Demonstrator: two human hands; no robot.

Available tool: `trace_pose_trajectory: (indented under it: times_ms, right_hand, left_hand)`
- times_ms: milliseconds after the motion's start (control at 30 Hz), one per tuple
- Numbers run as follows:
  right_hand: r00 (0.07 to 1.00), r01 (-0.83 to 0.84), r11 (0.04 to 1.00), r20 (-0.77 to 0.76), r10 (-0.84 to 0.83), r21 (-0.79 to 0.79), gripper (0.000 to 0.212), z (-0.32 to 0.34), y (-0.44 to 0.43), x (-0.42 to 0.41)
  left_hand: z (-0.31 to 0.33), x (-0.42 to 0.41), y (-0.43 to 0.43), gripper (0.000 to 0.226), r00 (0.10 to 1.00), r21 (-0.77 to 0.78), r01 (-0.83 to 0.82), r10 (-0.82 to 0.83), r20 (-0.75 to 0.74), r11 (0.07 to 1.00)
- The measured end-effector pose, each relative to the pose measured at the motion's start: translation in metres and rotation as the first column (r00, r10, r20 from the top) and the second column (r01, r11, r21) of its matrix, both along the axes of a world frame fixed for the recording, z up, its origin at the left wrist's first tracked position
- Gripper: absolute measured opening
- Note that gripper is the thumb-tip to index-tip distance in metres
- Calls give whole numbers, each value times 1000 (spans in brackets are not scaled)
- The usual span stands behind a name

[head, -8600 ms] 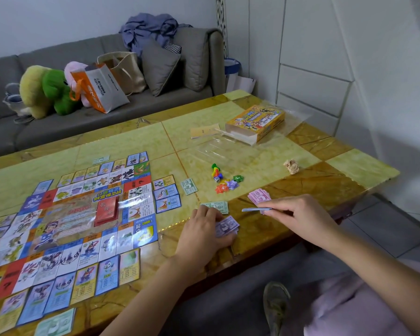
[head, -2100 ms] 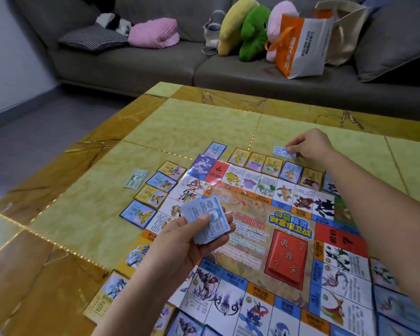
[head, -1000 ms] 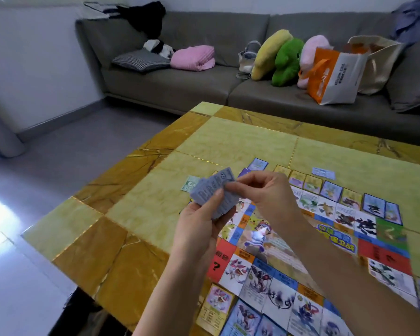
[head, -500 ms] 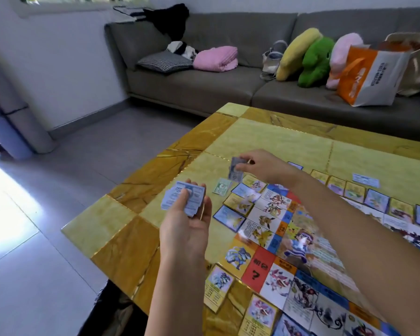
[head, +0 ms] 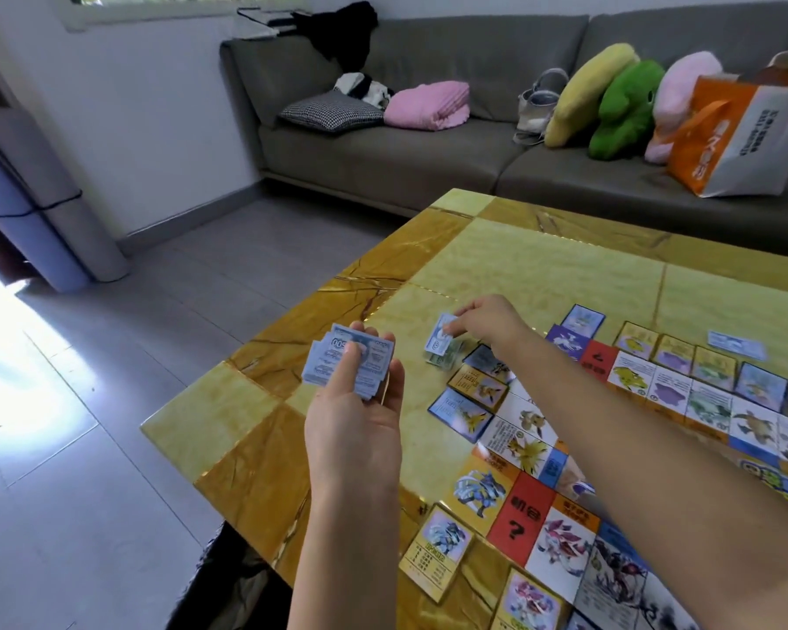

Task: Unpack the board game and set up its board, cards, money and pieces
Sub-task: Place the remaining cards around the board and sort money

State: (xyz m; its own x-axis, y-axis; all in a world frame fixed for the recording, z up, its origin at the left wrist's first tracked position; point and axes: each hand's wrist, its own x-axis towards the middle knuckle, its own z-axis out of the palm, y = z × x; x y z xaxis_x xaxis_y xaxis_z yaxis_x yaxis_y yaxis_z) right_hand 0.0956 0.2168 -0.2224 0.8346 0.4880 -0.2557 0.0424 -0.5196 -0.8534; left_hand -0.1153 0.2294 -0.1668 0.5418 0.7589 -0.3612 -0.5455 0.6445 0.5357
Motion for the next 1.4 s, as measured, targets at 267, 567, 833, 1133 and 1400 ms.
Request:
trace_pose_trajectory:
  times_ms: [267,567,833,1133,1400]
  right_hand:
    - [971,40,986,240,0,-162,23,-12,-1,-11]
    - [980,47,985,197,-13,-168,21,-7,-1,-15]
    - [980,49,983,199,-14,-174,22,-8,-1,-17]
    - [948,-16,982,308,74,-188,24,-9,-2,-14]
    - [829,-412,854,258,496,-319,29,22,-10,-4]
  left_hand:
    - [-2,1,-4,21,1000,8,27,-27,1,1000]
    - [-4,4,-2,19,996,-66,77,-74,53,995]
    - [-3,4,-3,18,995,-95,83,-77,59,992]
    - [0,3,-4,19,995,-97,84,-78,62,992]
    - [-2,3,-5,22,992,-117,101,-90,93,988]
